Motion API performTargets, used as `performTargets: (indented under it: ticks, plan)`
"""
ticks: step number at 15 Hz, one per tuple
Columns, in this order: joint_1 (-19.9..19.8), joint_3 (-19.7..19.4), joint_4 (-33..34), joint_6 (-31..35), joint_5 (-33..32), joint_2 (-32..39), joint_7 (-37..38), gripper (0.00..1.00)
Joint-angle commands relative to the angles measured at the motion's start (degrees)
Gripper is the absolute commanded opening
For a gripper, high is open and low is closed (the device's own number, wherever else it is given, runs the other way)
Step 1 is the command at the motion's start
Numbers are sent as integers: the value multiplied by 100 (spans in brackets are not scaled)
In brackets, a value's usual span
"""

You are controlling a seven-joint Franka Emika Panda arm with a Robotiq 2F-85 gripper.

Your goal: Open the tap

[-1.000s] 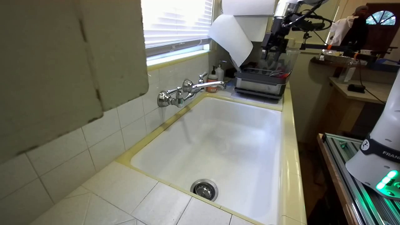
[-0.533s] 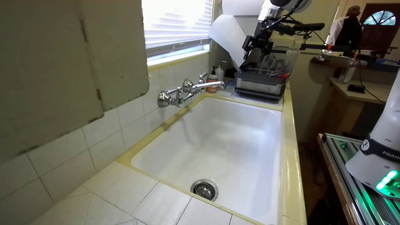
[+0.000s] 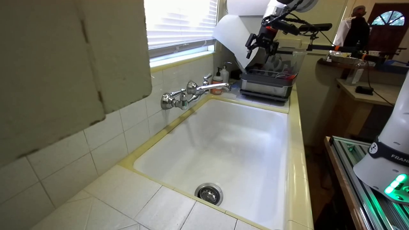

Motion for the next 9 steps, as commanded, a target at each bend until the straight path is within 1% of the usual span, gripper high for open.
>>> performTargets:
  ticks: [1,3,6,9]
  plan:
    - [-30,135,253,224,508,401,870,100]
    - [-17,200,379,455,637,601,1321,100]
    - [16,281,559,926,660,935,1969,100]
    - [65,313,761,1120,761,1264,2165,100]
